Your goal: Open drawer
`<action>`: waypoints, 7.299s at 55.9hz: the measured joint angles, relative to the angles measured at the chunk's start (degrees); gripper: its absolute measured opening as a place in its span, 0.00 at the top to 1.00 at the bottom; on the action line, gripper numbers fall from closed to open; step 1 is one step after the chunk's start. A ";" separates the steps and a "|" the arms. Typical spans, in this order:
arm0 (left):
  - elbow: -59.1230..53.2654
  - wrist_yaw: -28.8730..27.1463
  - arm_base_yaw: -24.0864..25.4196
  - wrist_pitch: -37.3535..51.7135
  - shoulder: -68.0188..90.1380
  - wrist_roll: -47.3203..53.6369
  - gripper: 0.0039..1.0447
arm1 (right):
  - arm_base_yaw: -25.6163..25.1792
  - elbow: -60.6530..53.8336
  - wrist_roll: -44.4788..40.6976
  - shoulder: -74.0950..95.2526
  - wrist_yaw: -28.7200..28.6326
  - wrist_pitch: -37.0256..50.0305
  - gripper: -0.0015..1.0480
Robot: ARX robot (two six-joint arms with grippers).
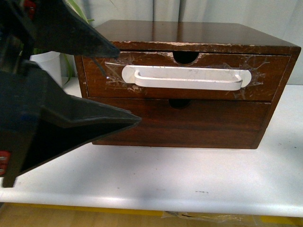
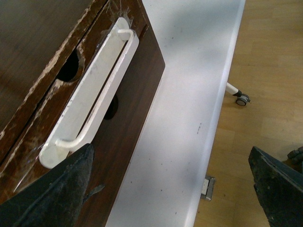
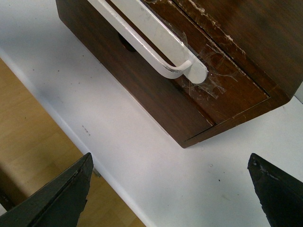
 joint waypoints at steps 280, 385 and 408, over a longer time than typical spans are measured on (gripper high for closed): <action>-37.03 -16.46 33.68 16.06 -41.86 -40.61 0.06 | -1.53 -37.88 33.55 -49.13 30.27 23.02 0.09; -46.69 -37.55 15.45 3.17 -74.95 -47.91 0.65 | -4.20 -48.72 38.16 -64.11 21.66 20.81 0.62; -46.69 -37.57 15.45 3.17 -74.95 -47.87 0.04 | -4.20 -48.72 38.27 -64.11 21.68 20.81 0.07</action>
